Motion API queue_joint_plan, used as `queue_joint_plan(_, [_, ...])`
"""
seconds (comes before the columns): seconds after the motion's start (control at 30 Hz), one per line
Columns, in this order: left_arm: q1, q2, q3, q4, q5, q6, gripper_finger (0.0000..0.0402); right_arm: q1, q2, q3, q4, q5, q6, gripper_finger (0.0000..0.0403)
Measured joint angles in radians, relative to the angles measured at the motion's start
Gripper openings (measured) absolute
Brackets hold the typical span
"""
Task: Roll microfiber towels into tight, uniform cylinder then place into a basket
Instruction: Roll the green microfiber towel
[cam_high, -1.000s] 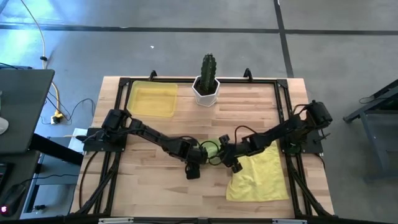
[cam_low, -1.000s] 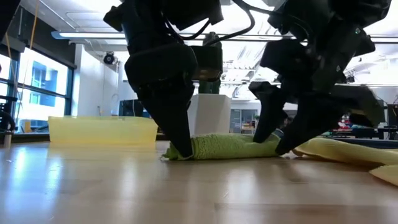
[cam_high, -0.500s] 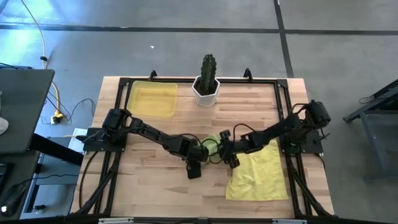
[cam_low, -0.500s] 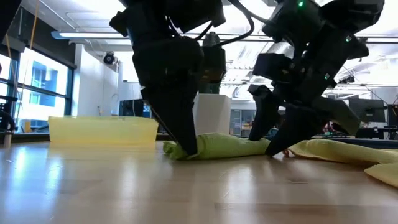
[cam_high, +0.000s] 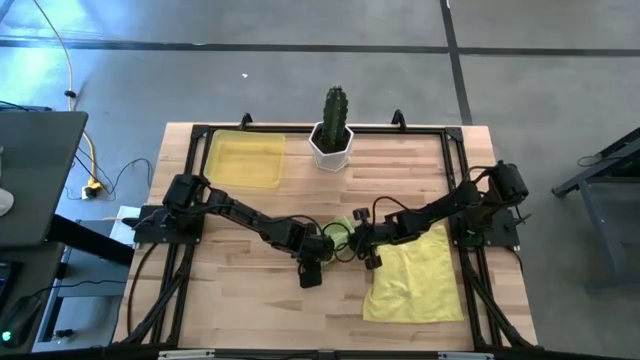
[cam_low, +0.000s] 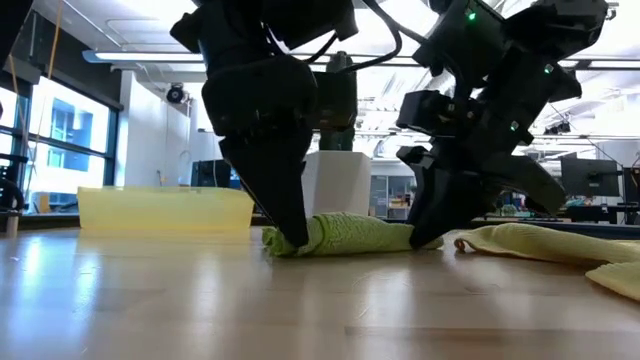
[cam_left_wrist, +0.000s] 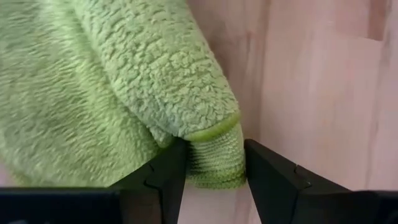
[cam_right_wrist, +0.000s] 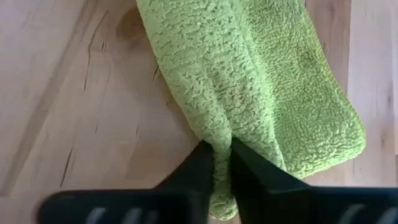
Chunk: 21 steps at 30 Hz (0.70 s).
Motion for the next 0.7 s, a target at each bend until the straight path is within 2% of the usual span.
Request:
queue_joint_plan(0.07, [0.0, -0.013, 0.0, -0.023, -0.026, 0.0, 0.0149, -0.004, 0.0, 0.0, -0.004, -0.018, 0.006, 0.0011])
queue_joint_plan(0.2, [-0.001, -0.047, 0.0, -0.08, -0.084, -0.003, 0.0149, -0.029, -0.001, 0.0, -0.011, -0.105, 0.049, 0.0015])
queue_joint_plan(0.43, [-0.024, -0.109, 0.002, -0.099, -0.165, 0.022, 0.0149, -0.133, -0.005, -0.003, -0.014, -0.448, 0.186, 0.0005])
queue_joint_plan(0.57, [-0.042, -0.145, 0.004, -0.102, -0.26, 0.102, 0.0149, -0.203, -0.003, -0.004, -0.024, -0.636, 0.289, 0.0003])
queue_joint_plan(0.7, [-0.062, -0.156, 0.005, -0.092, -0.343, 0.144, 0.0149, -0.246, -0.002, -0.006, -0.038, -0.729, 0.405, 0.0003])
